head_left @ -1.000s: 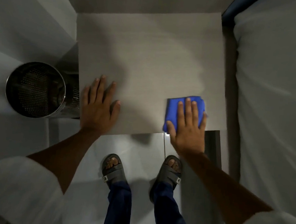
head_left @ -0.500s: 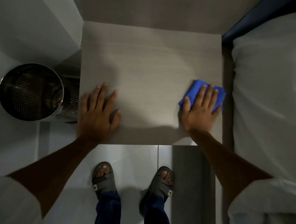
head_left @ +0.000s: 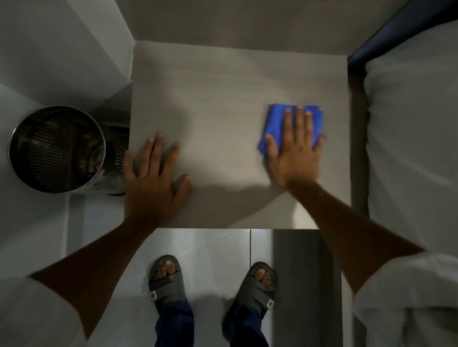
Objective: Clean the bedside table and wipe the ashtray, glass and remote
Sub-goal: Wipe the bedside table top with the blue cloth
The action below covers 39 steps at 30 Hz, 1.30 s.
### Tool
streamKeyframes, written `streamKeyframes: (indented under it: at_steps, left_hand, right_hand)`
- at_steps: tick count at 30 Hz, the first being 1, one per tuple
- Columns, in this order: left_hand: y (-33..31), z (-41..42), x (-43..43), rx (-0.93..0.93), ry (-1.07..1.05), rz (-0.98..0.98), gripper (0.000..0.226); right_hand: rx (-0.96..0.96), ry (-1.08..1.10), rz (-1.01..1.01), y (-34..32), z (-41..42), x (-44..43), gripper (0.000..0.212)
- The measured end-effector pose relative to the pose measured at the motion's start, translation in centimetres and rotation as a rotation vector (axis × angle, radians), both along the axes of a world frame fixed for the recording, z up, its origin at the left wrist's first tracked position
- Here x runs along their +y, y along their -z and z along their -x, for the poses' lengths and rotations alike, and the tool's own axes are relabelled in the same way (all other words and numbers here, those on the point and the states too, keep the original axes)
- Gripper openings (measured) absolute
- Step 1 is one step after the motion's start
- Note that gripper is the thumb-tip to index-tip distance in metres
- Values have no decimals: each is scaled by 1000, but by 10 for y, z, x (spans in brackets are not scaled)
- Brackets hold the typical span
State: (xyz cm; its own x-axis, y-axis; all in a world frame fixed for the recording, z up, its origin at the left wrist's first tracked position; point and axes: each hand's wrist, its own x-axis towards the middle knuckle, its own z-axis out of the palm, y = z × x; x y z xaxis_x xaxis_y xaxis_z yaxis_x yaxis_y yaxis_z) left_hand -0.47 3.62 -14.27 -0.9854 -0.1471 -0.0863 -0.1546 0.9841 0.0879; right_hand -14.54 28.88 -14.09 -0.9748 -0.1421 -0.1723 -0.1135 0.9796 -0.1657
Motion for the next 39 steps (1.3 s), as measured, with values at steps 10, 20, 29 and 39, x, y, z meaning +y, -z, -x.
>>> streamKeyframes:
  at_steps: [10, 20, 29, 39]
  left_hand:
    - [-2, 3, 3, -68, 11, 4, 71]
    - [-5, 0, 1, -65, 22, -26, 71]
    - [-4, -1, -3, -13, -24, -102, 67]
    - [7, -76, -35, 151, -485, -327, 59]
  right_hand:
    - [-10, 219, -40, -5, 105, 38, 72]
    - [-13, 61, -42, -6, 105, -74, 71]
    - [-45, -206, -38, -5, 70, -215, 69]
    - [-97, -484, -25, -14, -21, -220, 67]
